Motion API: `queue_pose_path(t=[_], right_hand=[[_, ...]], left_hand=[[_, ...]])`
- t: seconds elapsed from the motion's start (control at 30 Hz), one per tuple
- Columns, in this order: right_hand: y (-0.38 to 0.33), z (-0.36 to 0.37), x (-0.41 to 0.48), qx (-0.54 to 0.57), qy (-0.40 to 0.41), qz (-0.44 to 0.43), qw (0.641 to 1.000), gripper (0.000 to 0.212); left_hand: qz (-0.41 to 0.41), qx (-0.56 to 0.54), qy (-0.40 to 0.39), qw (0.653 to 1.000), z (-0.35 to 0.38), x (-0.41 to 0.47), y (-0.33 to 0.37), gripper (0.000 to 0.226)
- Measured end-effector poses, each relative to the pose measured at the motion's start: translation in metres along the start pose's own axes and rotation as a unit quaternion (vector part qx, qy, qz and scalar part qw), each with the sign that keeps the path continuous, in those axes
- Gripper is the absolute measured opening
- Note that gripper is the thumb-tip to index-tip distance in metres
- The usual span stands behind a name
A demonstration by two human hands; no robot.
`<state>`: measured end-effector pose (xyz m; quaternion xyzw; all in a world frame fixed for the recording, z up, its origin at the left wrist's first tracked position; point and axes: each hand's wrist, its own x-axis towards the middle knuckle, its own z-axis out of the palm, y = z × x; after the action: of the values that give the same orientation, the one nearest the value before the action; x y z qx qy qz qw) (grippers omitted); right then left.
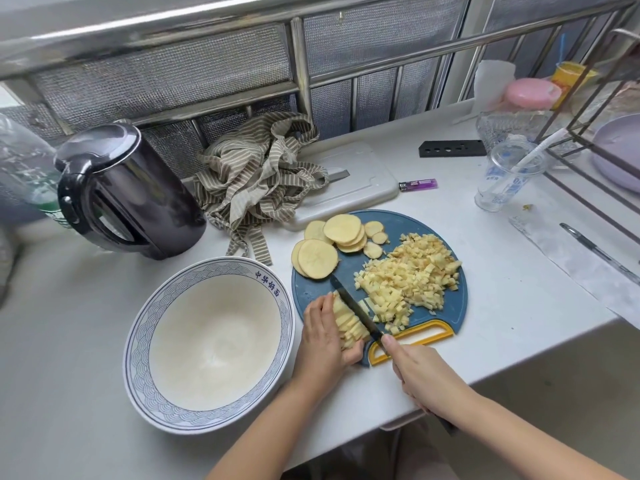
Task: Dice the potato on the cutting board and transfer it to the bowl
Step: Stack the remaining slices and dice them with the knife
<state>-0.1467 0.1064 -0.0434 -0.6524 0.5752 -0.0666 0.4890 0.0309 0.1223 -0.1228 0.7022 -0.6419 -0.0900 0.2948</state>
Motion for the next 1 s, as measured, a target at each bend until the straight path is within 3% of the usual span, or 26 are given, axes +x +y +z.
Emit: queue_pose_path(t=[0.43, 0.7, 1.0], right_hand=[[-0.011, -0.001, -0.021, 0.032, 0.03, -0.022, 0.999, 0.058], [-0.016, 0.007, -0.02, -0.007, 0.024, -0.04, 0.999, 0.055], [-0.017, 0.006, -0.019, -0.055, 0.025, -0.042, 0.997, 0.055]], left_hand=[[-0.018, -0.011, 0.004, 1.0, -0.002, -0.003, -0.001, 0.082], [-0.003, 0.022, 0.033, 0.999, 0.003, -0.005, 0.001, 0.074], [-0.028, 0.059, 0.009, 0.998, 0.005, -0.005, 0.001, 0.079]])
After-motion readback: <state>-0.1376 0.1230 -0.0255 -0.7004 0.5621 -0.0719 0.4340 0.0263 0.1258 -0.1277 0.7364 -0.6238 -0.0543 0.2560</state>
